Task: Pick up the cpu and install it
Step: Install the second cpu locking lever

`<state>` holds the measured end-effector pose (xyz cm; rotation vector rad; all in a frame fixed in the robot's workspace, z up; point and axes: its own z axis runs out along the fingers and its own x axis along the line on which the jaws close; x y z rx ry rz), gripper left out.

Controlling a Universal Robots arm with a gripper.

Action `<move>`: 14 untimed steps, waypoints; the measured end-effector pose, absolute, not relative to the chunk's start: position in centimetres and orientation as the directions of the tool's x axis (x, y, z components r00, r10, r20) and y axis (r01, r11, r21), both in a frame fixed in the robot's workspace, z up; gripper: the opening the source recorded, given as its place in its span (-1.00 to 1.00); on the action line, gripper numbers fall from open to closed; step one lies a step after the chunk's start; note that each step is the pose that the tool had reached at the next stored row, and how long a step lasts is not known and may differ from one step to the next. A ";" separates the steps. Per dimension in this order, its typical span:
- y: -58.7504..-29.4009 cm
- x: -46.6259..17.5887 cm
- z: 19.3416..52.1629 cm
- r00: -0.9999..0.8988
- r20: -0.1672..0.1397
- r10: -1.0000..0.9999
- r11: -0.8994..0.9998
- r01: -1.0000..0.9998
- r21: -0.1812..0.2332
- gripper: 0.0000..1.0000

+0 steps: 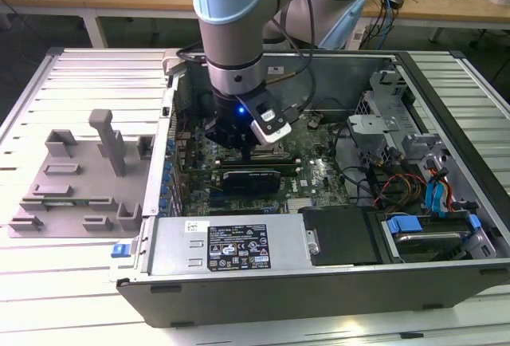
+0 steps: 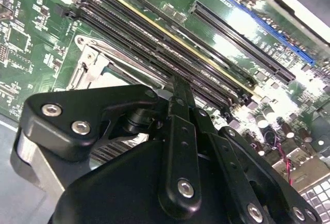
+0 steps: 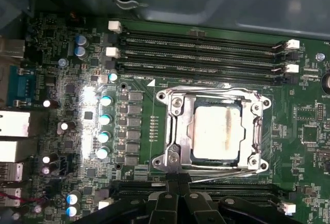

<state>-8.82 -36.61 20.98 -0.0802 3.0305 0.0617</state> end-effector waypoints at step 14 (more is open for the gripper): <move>-36.9 -9.2 21.0 -0.989 -0.143 -0.043 0.994 -0.057 0.097 -0.79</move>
